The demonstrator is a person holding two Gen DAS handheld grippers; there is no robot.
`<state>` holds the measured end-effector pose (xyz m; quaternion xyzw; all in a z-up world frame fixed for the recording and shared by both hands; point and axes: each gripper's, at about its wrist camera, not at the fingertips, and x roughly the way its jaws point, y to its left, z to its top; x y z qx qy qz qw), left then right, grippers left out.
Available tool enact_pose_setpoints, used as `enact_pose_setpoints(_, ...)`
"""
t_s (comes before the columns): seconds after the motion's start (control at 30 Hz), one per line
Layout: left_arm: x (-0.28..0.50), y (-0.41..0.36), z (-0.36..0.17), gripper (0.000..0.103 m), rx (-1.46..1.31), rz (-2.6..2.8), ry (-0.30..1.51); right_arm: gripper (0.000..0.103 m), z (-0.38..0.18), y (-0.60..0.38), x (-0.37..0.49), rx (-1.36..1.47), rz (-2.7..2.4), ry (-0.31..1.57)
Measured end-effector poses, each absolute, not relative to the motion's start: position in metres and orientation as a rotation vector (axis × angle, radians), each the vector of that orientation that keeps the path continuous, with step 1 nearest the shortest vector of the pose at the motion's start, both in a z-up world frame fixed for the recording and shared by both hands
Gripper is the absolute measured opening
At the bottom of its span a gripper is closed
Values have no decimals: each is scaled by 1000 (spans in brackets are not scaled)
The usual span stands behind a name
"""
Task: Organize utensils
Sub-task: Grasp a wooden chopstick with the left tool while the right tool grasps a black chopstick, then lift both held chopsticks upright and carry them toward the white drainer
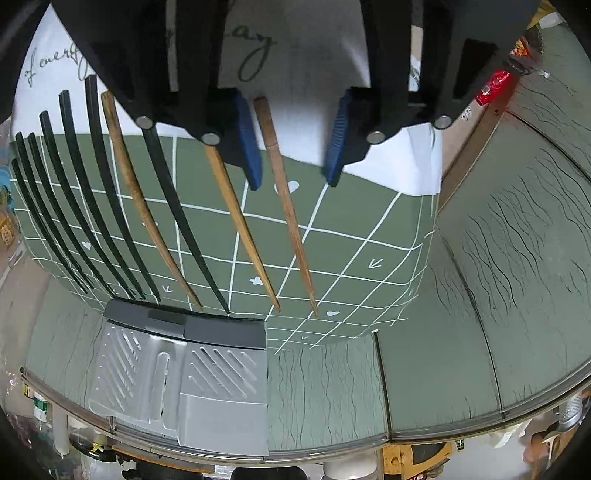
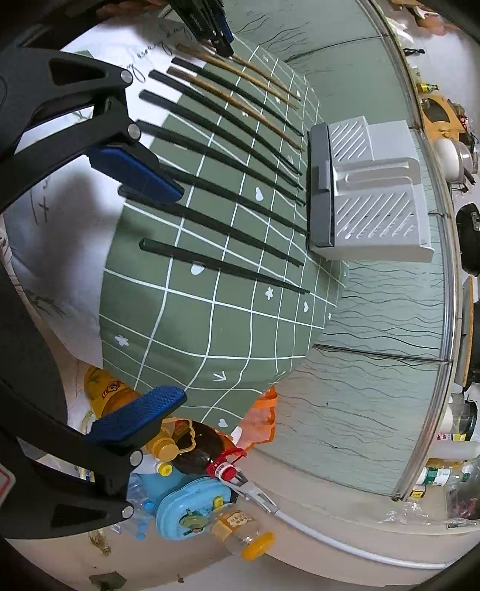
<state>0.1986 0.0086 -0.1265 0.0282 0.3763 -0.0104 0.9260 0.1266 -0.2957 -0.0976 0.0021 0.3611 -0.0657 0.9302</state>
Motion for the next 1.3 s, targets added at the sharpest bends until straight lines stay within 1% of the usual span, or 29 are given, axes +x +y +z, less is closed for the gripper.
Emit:
enact_pose_setpoints(0.03,200,6,-127,28,58,-25,779,95,-99,-297,129,8,-136,739)
enact_pose_setpoints(0.07,200,5,-127,27,60,-27,779,95,-100,-297,132,9,-140,741)
enact_pose_setpoints(0.1,200,2,-127,24,68,-26,778,91,-102,-297,136,7,-142,746)
enact_pose_setpoints(0.13,201,0,-129,22,85,-16,779,85,-103,-297,140,3,-141,752)
enact_pose_setpoints(0.17,201,-2,-129,22,98,-6,773,82,-105,-297,144,-3,-141,758)
enact_pose_setpoints(0.2,202,-2,-130,21,101,1,770,77,-107,-297,146,-11,-145,762)
enact_pose_setpoints(0.23,202,-2,-130,20,97,9,766,76,-109,-296,150,-21,-154,767)
enact_pose_setpoints(0.33,203,-2,-130,11,106,37,758,60,-116,-295,158,-10,-124,785)
enact_pose_setpoints(0.37,203,-1,-131,10,108,42,756,57,-118,-295,161,-11,-124,790)
enact_pose_setpoints(0.43,203,-2,-131,10,115,47,753,47,-122,-292,164,-17,-111,797)
enact_pose_setpoints(0.47,203,-2,-131,9,121,52,751,45,-124,-290,166,-22,-111,798)
enact_pose_setpoints(0.5,203,-4,-131,9,132,56,749,40,-126,-288,167,-28,-112,801)
enact_pose_setpoints(0.53,203,-5,-132,9,140,59,747,37,-127,-286,168,-27,-104,804)
enact_pose_setpoints(0.63,202,-4,-133,9,147,63,742,19,-129,-282,169,-24,-91,795)
enact_pose_setpoints(0.7,202,-4,-133,9,143,61,741,16,-130,-279,170,-35,-100,789)
enact_pose_setpoints(0.77,203,-2,-132,8,132,56,745,10,-132,-279,170,-16,-98,788)
enact_pose_setpoints(0.9,203,0,-133,8,118,50,749,6,-131,-280,170,7,-114,784)
enact_pose_setpoints(1.07,203,7,-129,8,68,35,751,6,-127,-287,169,36,-122,786)
enact_pose_setpoints(1.3,186,16,-104,8,45,8,684,6,-113,-292,158,65,-94,773)
